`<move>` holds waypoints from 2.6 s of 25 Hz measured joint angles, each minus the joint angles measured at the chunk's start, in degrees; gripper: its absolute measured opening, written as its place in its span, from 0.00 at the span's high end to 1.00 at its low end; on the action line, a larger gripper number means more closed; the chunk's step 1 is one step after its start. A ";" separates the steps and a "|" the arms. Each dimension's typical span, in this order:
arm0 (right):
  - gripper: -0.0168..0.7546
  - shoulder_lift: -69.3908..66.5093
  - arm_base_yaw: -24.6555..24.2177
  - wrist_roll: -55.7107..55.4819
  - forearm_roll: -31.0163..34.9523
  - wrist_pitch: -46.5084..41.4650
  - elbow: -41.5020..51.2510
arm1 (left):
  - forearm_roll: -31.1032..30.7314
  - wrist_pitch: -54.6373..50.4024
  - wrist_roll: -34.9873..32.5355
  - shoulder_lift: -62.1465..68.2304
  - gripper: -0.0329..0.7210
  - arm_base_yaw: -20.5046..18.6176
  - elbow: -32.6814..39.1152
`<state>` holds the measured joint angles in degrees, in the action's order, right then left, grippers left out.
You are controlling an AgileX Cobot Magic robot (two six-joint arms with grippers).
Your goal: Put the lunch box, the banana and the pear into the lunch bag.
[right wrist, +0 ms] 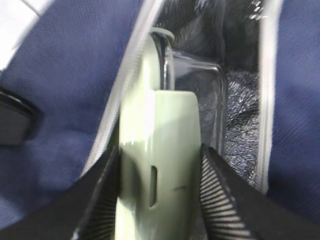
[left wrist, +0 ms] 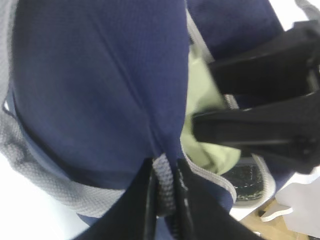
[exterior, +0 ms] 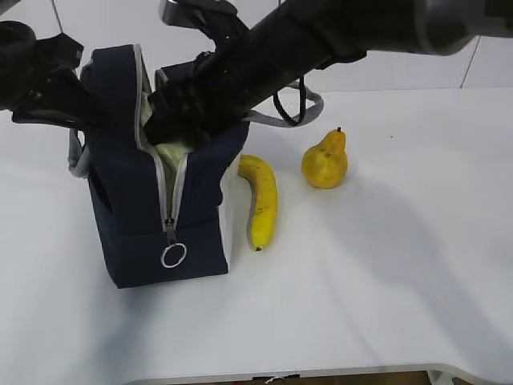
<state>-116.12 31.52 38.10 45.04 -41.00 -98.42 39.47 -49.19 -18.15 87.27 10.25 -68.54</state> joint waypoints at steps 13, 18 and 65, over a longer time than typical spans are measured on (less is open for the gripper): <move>0.50 -0.90 0.00 9.31 1.99 0.00 0.00 | 0.00 0.00 0.00 0.00 0.94 0.00 0.00; 0.49 -1.96 0.00 12.32 2.25 -0.47 -0.13 | 0.00 -0.12 0.00 0.00 0.94 0.00 0.00; 0.43 1.59 -0.76 -5.01 -26.78 -28.32 -22.82 | -10.59 -0.73 0.00 0.01 0.94 -0.92 0.00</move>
<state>-114.53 30.76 33.08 18.26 -69.32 -121.24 28.88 -49.93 -18.15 87.29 9.33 -68.54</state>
